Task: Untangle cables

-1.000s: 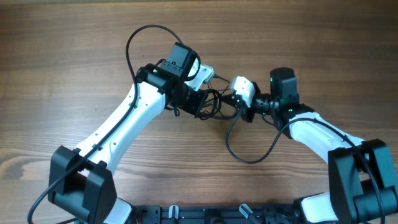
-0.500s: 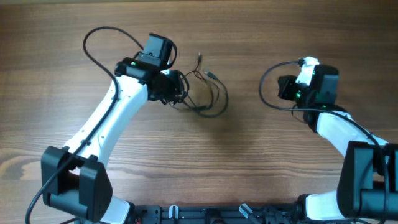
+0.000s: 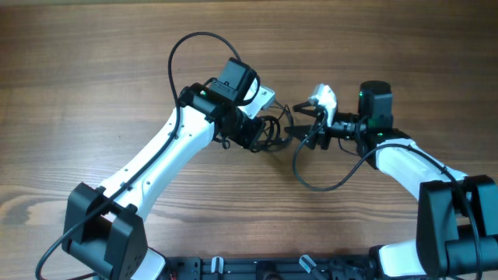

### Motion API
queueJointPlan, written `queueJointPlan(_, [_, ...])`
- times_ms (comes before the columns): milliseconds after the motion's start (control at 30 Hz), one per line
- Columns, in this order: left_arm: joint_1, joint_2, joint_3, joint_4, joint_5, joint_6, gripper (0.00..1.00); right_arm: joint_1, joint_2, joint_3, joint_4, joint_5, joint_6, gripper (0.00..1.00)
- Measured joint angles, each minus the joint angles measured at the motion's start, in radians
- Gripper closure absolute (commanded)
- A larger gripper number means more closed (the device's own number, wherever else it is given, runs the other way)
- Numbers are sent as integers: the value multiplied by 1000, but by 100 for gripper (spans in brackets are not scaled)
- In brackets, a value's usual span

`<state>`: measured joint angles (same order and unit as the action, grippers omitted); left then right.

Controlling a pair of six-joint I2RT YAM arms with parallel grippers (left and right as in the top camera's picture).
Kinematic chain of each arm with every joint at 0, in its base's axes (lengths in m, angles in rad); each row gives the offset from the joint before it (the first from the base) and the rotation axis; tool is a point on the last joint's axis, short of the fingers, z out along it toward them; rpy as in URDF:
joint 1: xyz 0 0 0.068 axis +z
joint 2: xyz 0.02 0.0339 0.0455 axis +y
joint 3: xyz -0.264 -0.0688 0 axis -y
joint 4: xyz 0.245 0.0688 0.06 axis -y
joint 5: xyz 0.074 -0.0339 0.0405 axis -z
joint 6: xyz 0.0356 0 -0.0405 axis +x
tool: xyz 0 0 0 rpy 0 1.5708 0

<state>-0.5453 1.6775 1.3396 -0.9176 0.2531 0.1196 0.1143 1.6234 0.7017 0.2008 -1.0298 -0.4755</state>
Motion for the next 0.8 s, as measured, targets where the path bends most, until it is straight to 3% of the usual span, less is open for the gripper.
queueJointPlan(233, [-3, 0, 0, -34, -6, 29, 96, 21, 0, 0, -7, -10, -210, 51])
queueJointPlan(433, [-3, 0, 0, -86, -59, 41, 96, 21, 3, 0, 41, 48, -303, 48])
queueJointPlan(667, [-3, 0, 0, -85, -73, 41, 96, 89, 96, -2, 181, 75, -313, 49])
queueJointPlan(733, [-3, 0, 0, -86, -74, 41, 96, 114, 108, -2, 257, 97, -299, 60])
queueJointPlan(767, [-3, 0, 0, -87, -74, 41, 96, 125, 109, -3, 299, 102, -281, 84])
queueJointPlan(800, [-3, 0, 0, -88, -74, 41, 96, 132, 110, -3, 329, 105, -261, 96])
